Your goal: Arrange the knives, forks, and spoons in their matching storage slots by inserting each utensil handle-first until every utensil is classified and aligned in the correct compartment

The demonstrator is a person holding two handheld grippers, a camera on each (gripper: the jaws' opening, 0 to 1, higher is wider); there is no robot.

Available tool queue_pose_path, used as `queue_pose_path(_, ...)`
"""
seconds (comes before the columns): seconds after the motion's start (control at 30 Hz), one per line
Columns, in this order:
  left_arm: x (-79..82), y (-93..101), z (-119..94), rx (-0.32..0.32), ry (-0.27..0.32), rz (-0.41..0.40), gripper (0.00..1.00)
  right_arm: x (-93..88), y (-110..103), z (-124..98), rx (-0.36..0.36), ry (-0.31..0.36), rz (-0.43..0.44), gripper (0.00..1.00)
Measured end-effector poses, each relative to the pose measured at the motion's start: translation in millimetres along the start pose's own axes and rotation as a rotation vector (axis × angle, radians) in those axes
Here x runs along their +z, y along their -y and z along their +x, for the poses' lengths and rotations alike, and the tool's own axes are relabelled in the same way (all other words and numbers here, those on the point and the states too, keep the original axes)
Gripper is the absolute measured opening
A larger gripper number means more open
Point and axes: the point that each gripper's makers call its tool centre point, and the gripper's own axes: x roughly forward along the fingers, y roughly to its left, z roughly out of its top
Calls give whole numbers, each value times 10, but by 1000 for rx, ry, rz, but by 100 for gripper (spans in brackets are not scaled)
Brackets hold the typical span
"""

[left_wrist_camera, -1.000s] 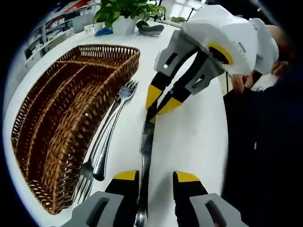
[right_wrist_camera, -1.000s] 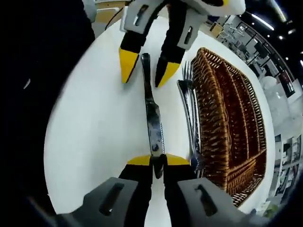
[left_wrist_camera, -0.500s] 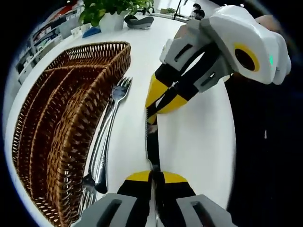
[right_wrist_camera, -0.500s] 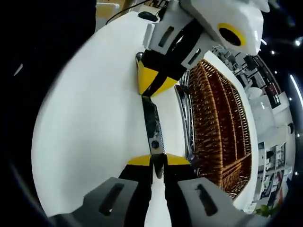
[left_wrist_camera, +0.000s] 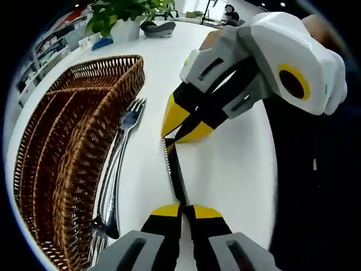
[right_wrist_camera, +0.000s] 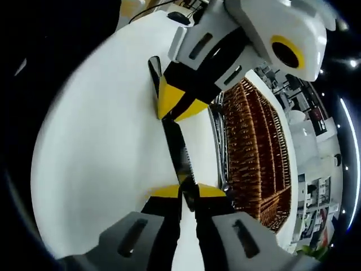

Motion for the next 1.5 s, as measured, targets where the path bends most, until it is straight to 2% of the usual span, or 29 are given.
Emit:
queue_pose_path(0.03,7,-3,0,-2,11,-17,4,-1,108,-34,-66,-4,-21,1)
queue_pose_path(0.07,24,-5,-2,-6,27,-49,4,-3,37,-17,-19,-1,-1,1)
queue_pose_path(0.1,20,-17,-2,-2,23,-54,4,-7,53,-17,-30,-2,26,1)
queue_pose_path(0.2,34,-24,15,-3,17,-67,4,-15,62,-10,-44,-4,36,1)
queue_pose_path(0.33,32,-3,12,27,6,-48,4,-20,77,-15,-20,6,73,1)
queue_pose_path(0.37,31,-2,13,38,6,-49,4,-18,73,-13,7,12,69,1)
queue_pose_path(0.4,30,-8,10,45,8,-54,3,-13,64,-17,50,18,104,1)
queue_pose_path(0.6,41,5,-1,78,31,-52,2,-31,58,-25,204,50,121,3)
queue_pose_path(0.63,53,17,6,86,40,-49,1,-14,59,-36,238,68,104,4)
queue_pose_path(0.7,81,17,18,120,51,-26,1,8,-16,-36,315,82,122,7)
queue_pose_path(0.77,87,51,33,118,47,-22,1,47,-101,-32,394,99,120,7)
queue_pose_path(0.9,81,51,37,129,44,-21,1,71,-128,14,422,92,62,7)
queue_pose_path(0.97,78,46,38,131,53,-36,1,69,-218,23,468,89,36,3)
queue_pose_path(1.0,67,45,37,133,51,-44,1,87,-178,23,450,98,37,3)
queue_pose_path(1.2,88,48,46,132,66,-58,3,72,-200,-3,462,132,18,0)
queue_pose_path(1.3,57,30,35,143,56,-33,3,97,-215,-13,476,150,36,0)
queue_pose_path(1.37,12,66,-1,117,52,-41,8,100,-207,-22,483,155,45,0)
queue_pose_path(1.43,-36,90,-50,106,57,-25,18,120,-173,-57,480,169,50,0)
queue_pose_path(1.5,-82,82,-116,109,68,-15,21,140,-145,-98,480,183,67,0)
